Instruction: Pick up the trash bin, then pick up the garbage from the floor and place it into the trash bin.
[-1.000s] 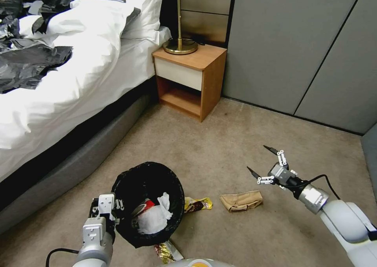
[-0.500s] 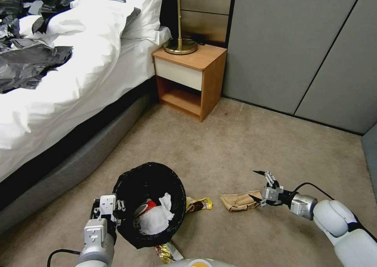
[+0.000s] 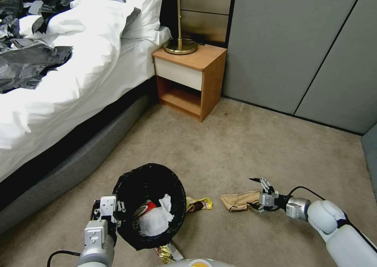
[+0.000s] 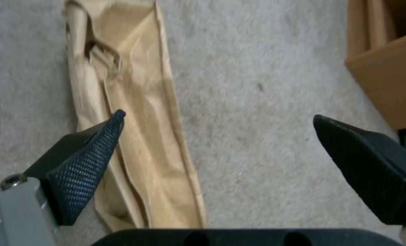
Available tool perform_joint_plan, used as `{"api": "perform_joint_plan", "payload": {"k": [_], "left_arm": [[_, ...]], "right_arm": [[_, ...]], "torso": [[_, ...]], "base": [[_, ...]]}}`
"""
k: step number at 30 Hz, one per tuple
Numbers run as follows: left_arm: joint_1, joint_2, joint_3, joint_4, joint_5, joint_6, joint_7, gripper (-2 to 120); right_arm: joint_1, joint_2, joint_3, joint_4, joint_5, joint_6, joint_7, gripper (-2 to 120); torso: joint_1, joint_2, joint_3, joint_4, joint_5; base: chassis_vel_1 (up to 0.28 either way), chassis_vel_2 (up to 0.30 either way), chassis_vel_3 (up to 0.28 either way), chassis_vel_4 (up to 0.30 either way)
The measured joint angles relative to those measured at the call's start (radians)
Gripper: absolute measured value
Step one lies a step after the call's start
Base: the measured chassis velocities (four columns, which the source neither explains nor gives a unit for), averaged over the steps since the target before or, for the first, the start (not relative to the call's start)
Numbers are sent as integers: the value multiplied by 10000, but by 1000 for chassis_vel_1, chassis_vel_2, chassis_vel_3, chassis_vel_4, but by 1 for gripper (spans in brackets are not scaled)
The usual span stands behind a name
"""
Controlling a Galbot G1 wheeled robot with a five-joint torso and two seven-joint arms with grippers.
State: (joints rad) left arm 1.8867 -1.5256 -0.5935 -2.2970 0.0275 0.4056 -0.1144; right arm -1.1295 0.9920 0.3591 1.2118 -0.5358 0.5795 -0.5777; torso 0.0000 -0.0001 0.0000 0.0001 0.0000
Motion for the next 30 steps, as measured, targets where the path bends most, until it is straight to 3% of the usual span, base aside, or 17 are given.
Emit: {"api": "perform_joint_plan", "payload": {"k": [5,23,30], "left_arm": [[29,-24,-44,-35,18,-11,0,0],[62,-38,-53,-41,53,-30,-1,0],[79,-53,-60,-67,53,-59,-4,0]], "right_arm": [[517,283,-136,-1012,-72,19,125,100],[728,779,-545,-1492,115,-100,173,97],[768,1066,-904,-1660,431,-241,82,69]], "torso": [[0,0,0,-1,0],[0,0,0,-1,0],[0,2,0,-1,-1]], "base": [[0,0,0,0],[0,0,0,0],[0,0,0,0]]}}
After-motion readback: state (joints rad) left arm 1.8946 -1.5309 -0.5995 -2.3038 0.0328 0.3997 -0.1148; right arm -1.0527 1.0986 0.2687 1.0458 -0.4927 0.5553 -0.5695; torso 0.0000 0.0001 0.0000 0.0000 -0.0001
